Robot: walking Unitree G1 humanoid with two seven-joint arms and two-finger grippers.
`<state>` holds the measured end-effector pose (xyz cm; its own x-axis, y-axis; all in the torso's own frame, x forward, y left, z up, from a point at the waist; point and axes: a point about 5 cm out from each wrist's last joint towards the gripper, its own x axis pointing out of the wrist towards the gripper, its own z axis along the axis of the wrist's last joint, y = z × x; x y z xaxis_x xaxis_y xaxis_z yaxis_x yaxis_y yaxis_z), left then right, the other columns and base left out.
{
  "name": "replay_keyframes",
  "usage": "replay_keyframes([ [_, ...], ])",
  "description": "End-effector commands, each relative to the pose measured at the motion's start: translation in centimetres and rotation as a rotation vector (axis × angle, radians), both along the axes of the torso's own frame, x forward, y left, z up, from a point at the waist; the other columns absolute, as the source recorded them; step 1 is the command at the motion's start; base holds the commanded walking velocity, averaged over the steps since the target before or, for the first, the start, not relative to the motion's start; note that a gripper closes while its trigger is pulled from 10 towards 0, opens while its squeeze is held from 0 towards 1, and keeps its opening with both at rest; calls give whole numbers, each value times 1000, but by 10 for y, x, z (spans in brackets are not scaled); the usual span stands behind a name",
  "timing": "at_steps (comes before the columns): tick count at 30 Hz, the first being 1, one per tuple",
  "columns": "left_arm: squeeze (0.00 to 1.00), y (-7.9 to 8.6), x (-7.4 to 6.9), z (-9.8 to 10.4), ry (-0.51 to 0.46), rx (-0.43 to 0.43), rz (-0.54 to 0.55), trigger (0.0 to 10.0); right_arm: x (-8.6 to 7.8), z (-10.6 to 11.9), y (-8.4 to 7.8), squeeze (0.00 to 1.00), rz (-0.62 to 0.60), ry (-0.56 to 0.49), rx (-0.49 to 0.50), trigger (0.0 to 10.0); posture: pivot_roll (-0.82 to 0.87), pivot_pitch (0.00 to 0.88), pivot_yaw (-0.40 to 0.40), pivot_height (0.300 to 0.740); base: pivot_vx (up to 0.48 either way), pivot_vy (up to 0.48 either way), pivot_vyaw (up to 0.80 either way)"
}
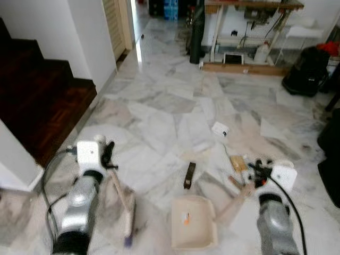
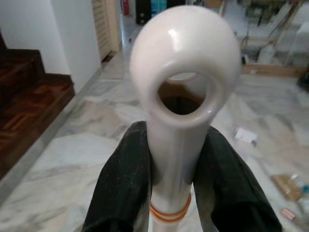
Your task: Sweep floor
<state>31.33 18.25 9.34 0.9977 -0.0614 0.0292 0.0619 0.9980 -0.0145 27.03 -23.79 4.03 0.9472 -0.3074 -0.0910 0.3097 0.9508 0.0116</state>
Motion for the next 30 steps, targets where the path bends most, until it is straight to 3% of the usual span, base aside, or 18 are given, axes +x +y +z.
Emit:
replay_keyframes([
  [1,0,8,4,16,-66,20,19,10000,9,11,5,0,15,-52,4,10000,-90,29,-22,740,356,0,0],
  [30,0,9,8,21,-80,20,33,10000,14,15,4,0,13,-80,33,10000,-80,57,-22,740,365,0,0],
])
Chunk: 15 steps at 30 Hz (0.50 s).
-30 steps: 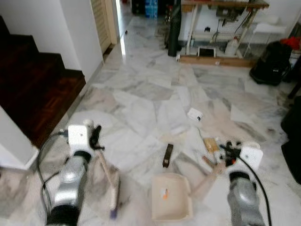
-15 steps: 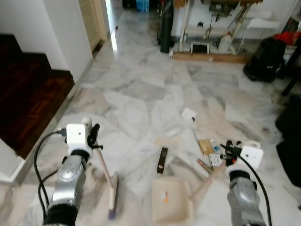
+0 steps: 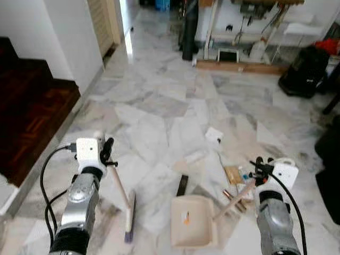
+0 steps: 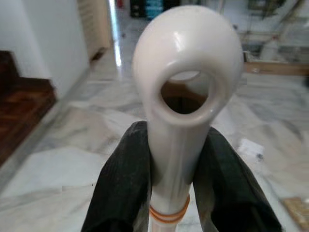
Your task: Sweep floor
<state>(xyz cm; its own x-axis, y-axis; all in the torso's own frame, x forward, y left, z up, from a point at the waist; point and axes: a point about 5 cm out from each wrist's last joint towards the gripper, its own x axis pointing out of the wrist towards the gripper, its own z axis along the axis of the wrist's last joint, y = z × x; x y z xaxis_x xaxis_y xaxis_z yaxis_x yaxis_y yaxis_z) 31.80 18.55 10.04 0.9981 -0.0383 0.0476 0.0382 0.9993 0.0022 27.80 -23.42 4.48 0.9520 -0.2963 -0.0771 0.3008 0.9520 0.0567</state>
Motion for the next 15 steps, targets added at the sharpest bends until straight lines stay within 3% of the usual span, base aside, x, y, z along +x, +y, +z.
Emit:
replay_keyframes([
  [1,0,6,3,14,-62,6,11,10000,6,11,1,0,5,-59,-3,10000,-80,56,-22,740,364,0,0],
  [15,0,6,3,14,-63,4,12,10000,6,13,2,0,9,-71,-8,10000,-78,52,-25,740,367,0,0],
])
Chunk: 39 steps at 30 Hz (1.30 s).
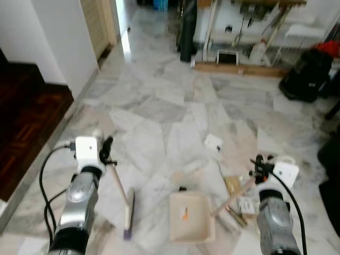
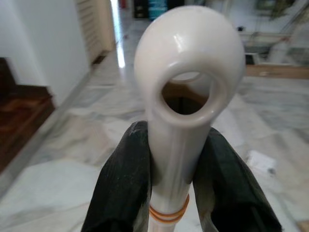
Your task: Sweep floor
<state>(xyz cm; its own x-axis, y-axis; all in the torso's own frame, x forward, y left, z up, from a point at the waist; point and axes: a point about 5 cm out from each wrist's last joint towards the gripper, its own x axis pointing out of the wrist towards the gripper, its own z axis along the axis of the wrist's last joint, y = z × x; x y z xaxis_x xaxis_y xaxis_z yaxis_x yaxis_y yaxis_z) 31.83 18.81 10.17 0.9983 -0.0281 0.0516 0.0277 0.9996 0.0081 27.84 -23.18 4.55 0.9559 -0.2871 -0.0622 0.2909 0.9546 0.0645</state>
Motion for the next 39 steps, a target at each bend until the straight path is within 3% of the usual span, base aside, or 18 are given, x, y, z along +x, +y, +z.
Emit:
replay_keyframes([
  [1,0,3,2,13,-58,-1,0,10000,6,12,-1,0,0,-56,-11,10000,-78,52,-25,740,368,0,0],
  [22,0,1,1,11,-55,-1,-14,10000,5,15,-2,0,-14,-80,-16,10000,-79,48,-18,740,360,0,0],
  [39,0,0,2,11,-52,-5,-27,10000,-6,4,-12,0,-68,-2,-103,10000,-87,77,-13,740,0,0,0],
])
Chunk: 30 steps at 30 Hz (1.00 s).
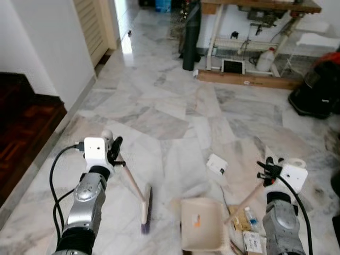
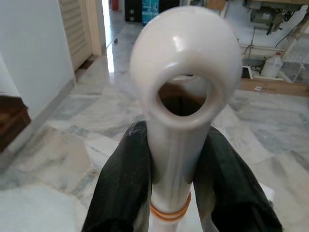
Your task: Sweep floor
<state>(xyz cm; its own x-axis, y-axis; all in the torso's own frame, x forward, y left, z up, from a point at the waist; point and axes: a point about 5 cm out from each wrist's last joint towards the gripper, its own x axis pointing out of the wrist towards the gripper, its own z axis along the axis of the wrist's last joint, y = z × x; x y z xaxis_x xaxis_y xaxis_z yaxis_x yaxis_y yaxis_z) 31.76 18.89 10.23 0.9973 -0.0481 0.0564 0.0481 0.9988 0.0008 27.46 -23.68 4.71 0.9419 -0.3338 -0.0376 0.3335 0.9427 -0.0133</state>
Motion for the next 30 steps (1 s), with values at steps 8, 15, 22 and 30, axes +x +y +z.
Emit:
replay_keyframes([
  [8,0,-2,2,10,-44,-2,-12,10000,-3,7,-10,0,-39,-36,-2,10000,-88,81,-14,740,0,0,0],
  [15,0,-4,2,10,-42,-4,-14,10000,9,10,6,0,24,-76,152,10000,-83,83,-16,740,0,0,0],
  [22,0,-4,3,10,-44,-5,-11,10000,8,13,1,0,10,-94,170,10000,-86,78,-18,740,0,0,0],
  [30,0,-6,4,10,-45,-12,-16,10000,7,38,-27,0,-85,-180,60,10000,-99,77,-18,740,0,0,0],
])
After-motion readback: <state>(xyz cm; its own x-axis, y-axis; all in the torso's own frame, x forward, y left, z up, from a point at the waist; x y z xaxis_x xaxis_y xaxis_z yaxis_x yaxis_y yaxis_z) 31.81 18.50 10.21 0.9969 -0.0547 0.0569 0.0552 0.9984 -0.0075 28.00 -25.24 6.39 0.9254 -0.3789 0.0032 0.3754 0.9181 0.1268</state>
